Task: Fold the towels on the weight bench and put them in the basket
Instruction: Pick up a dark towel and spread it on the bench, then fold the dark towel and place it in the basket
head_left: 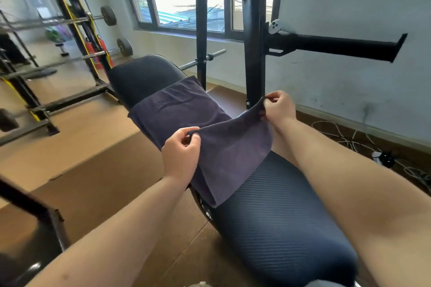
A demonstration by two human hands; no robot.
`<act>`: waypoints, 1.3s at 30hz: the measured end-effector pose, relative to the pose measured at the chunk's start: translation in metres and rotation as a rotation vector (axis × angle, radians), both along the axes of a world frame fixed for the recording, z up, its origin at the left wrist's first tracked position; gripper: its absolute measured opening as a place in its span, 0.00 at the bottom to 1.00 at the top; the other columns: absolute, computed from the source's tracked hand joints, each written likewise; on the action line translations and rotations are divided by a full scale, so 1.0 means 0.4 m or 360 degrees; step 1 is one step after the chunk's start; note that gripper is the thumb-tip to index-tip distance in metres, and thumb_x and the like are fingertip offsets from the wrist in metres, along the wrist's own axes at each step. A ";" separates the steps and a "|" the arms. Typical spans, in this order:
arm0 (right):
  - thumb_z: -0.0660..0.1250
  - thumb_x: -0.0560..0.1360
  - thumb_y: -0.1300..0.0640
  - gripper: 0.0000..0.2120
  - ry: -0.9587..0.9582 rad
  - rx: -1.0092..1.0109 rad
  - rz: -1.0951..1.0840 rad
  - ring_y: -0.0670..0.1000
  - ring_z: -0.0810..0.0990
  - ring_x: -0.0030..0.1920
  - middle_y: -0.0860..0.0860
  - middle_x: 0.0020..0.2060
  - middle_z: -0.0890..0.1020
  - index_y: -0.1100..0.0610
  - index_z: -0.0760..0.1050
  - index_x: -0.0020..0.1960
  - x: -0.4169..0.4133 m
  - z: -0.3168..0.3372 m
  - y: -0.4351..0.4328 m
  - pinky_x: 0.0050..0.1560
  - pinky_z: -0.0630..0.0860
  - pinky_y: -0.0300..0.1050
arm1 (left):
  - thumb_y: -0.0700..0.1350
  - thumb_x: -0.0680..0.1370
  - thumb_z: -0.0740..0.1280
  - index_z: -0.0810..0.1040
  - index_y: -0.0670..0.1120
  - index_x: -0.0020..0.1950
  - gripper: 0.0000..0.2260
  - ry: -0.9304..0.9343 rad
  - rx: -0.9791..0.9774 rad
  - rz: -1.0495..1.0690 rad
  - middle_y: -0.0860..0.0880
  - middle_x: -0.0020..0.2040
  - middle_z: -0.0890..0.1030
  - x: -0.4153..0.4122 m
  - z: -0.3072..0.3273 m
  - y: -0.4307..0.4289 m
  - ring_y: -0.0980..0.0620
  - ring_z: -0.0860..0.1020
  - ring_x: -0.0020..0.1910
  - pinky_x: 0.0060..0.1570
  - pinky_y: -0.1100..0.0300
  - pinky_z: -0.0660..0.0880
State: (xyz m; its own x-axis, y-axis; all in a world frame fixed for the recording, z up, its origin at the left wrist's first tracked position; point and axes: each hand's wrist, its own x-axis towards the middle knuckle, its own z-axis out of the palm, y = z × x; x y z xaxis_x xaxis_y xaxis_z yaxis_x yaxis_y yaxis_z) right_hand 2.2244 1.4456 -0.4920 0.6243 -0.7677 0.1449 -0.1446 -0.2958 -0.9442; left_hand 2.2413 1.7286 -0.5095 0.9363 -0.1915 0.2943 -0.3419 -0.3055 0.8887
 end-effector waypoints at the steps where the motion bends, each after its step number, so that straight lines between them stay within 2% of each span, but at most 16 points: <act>1: 0.68 0.74 0.52 0.03 -0.0036 0.0035 0.0024 0.57 0.87 0.46 0.52 0.47 0.85 0.46 0.76 0.46 0.026 0.008 0.012 0.49 0.85 0.58 | 0.48 0.83 0.67 0.80 0.59 0.54 0.05 0.0003 0.0007 0.0039 0.64 0.47 0.80 0.026 0.007 0.013 0.64 0.78 0.47 0.53 0.66 0.76; 5: 0.68 0.80 0.58 0.04 -0.0104 0.0073 0.0089 0.55 0.88 0.42 0.55 0.49 0.84 0.50 0.75 0.51 0.127 0.051 0.074 0.42 0.86 0.54 | 0.52 0.83 0.65 0.76 0.61 0.56 0.04 -0.0004 0.0114 0.0165 0.65 0.47 0.77 0.125 0.028 0.064 0.61 0.78 0.43 0.44 0.71 0.75; 8: 0.70 0.80 0.58 0.06 -0.0115 0.0019 0.0138 0.54 0.87 0.43 0.55 0.48 0.84 0.48 0.75 0.48 0.215 0.059 0.096 0.42 0.86 0.54 | 0.54 0.82 0.66 0.81 0.57 0.60 0.09 -0.0064 0.0123 0.0286 0.61 0.52 0.81 0.206 0.025 0.098 0.56 0.81 0.44 0.48 0.60 0.83; 10: 0.70 0.79 0.59 0.08 -0.0112 0.0013 0.0178 0.54 0.87 0.43 0.54 0.47 0.84 0.48 0.75 0.47 0.274 0.063 0.114 0.43 0.86 0.53 | 0.53 0.82 0.67 0.83 0.55 0.63 0.11 -0.0085 0.0074 0.0341 0.57 0.55 0.84 0.251 0.018 0.119 0.54 0.82 0.46 0.48 0.54 0.84; 14: 0.70 0.77 0.61 0.08 -0.0111 -0.0030 0.0276 0.54 0.87 0.43 0.54 0.46 0.85 0.48 0.78 0.46 0.377 0.083 0.150 0.45 0.86 0.53 | 0.50 0.81 0.69 0.83 0.55 0.59 0.07 -0.0105 -0.0049 0.0427 0.55 0.52 0.83 0.310 0.021 0.161 0.57 0.80 0.43 0.44 0.56 0.84; 18: 0.67 0.73 0.62 0.10 -0.0111 -0.0067 0.0301 0.56 0.87 0.42 0.50 0.43 0.84 0.47 0.79 0.42 0.457 0.098 0.186 0.49 0.86 0.55 | 0.51 0.82 0.67 0.79 0.58 0.52 0.02 -0.0009 -0.0084 0.0550 0.57 0.48 0.81 0.351 0.020 0.192 0.55 0.80 0.46 0.46 0.56 0.83; 23: 0.65 0.69 0.56 0.07 -0.0166 -0.0080 0.0246 0.57 0.86 0.47 0.49 0.44 0.85 0.45 0.79 0.41 0.522 0.096 0.212 0.55 0.83 0.57 | 0.52 0.82 0.65 0.77 0.59 0.51 0.02 0.0033 -0.0177 0.0623 0.56 0.51 0.82 0.390 0.015 0.207 0.55 0.79 0.47 0.48 0.57 0.80; 28: 0.68 0.76 0.58 0.08 -0.0171 -0.0202 0.0142 0.54 0.83 0.55 0.51 0.50 0.86 0.51 0.84 0.53 0.567 0.118 0.228 0.63 0.77 0.51 | 0.49 0.83 0.65 0.75 0.58 0.47 0.05 0.0021 -0.0258 0.0706 0.57 0.48 0.79 0.422 0.027 0.196 0.57 0.77 0.44 0.44 0.62 0.76; 30: 0.68 0.76 0.58 0.09 -0.0147 -0.0216 0.0151 0.54 0.82 0.57 0.51 0.53 0.86 0.52 0.84 0.55 0.588 0.121 0.243 0.64 0.76 0.50 | 0.49 0.83 0.65 0.76 0.57 0.50 0.04 0.0011 -0.0261 0.0751 0.56 0.47 0.78 0.442 0.021 0.202 0.58 0.76 0.43 0.44 0.63 0.76; 35: 0.66 0.76 0.59 0.13 0.0017 -0.0221 0.0174 0.56 0.81 0.60 0.53 0.56 0.86 0.54 0.84 0.57 0.611 0.097 0.262 0.64 0.76 0.47 | 0.48 0.82 0.65 0.77 0.57 0.49 0.04 0.0165 -0.0222 0.0629 0.57 0.47 0.79 0.471 -0.001 0.220 0.54 0.78 0.46 0.54 0.49 0.82; 37: 0.65 0.77 0.60 0.13 0.0062 -0.0229 0.0183 0.56 0.81 0.61 0.53 0.57 0.85 0.54 0.83 0.58 0.608 0.100 0.265 0.64 0.75 0.45 | 0.47 0.82 0.65 0.76 0.56 0.49 0.04 0.0249 -0.0256 0.0520 0.56 0.48 0.80 0.472 -0.005 0.223 0.54 0.79 0.48 0.55 0.47 0.82; 39: 0.65 0.77 0.58 0.13 0.0110 -0.0206 0.0217 0.57 0.80 0.61 0.53 0.57 0.85 0.54 0.82 0.59 0.604 0.104 0.263 0.63 0.75 0.46 | 0.51 0.82 0.65 0.77 0.55 0.52 0.03 0.0304 -0.0317 0.0439 0.55 0.51 0.80 0.470 -0.003 0.222 0.52 0.79 0.51 0.55 0.47 0.82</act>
State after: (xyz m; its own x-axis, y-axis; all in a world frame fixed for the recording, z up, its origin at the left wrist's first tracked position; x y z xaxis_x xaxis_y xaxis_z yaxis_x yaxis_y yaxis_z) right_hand 2.4659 1.5506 -0.4504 0.7329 -0.6532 0.1903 -0.1581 -0.4356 -0.8862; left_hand 2.4294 1.8175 -0.5106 0.9862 0.1184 0.1157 -0.0936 -0.1778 0.9796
